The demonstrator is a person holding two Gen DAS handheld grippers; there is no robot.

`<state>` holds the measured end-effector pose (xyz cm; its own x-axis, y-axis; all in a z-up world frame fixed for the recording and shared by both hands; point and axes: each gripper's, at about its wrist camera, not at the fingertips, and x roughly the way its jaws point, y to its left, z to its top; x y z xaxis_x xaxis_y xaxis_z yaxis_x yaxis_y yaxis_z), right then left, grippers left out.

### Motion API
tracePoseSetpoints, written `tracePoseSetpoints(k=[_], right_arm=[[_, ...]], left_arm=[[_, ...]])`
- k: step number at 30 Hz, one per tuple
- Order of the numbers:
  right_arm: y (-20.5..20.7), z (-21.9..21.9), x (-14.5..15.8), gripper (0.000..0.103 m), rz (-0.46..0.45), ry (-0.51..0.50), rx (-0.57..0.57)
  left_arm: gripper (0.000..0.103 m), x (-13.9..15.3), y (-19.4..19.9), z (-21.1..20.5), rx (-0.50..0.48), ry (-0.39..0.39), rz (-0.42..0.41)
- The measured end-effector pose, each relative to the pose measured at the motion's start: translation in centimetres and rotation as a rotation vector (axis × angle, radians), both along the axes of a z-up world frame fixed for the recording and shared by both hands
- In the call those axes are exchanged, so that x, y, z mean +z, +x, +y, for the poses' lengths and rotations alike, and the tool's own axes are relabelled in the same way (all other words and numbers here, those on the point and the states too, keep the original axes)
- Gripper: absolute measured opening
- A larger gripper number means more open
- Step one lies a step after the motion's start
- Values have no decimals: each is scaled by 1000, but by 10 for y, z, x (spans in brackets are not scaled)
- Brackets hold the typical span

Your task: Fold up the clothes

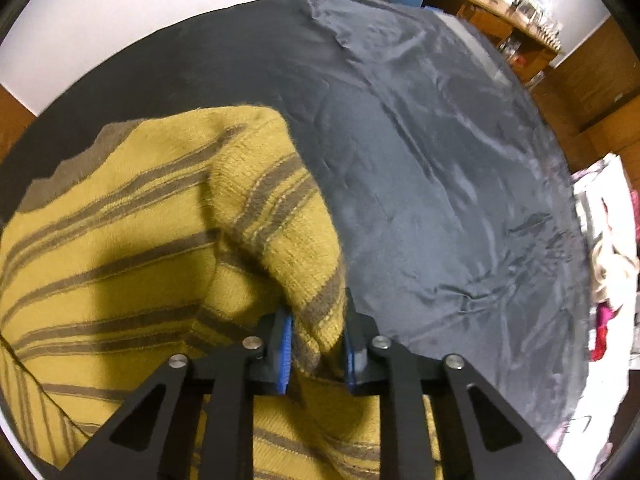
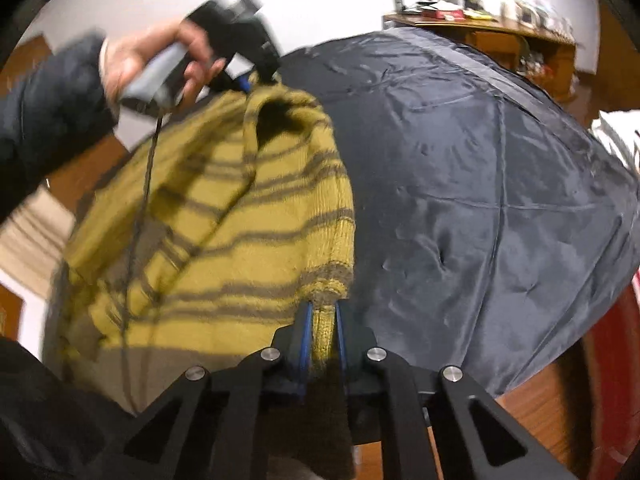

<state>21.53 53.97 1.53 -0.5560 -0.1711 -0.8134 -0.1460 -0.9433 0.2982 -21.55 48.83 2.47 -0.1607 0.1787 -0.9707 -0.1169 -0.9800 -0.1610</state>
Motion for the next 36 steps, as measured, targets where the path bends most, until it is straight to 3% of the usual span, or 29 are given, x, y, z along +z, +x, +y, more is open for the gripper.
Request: tracePoseSetpoints(k=[7, 9, 12, 14, 17, 22, 24, 26, 30, 32, 36], right_arm=[[1, -37, 29, 12, 37, 45, 45], [1, -60, 36, 12, 40, 64, 75], [-1, -95, 44, 12, 43, 76, 132], [-1, -120, 45, 12, 33, 75, 174], [-1, -158, 38, 12, 0, 87, 243], [-1, -198, 17, 12, -91, 100, 301], [-1, -202, 6, 12, -143, 103, 291], [0, -201, -3, 12, -191, 88, 264], [3, -193, -2, 12, -217, 49, 215], [3, -189, 9, 12, -191, 52, 205], [-2, -177, 33, 13, -119, 64, 153]], left_arm=[[19, 36, 10, -41, 11, 206, 11], [19, 41, 8, -61, 12, 298, 2], [19, 45, 6, -92, -19, 494, -32], [19, 37, 3, -122, -42, 624, -51], [19, 12, -8, -173, -12, 709, -73], [20, -32, -3, -225, 30, 682, -132], [21, -40, 2, -232, 26, 630, -135], [22, -39, 5, -234, 17, 642, -129], [30, -28, 7, -233, 5, 596, -113], [45, -14, 8, -237, 11, 564, -71], [54, 21, 15, -246, 27, 565, 31]])
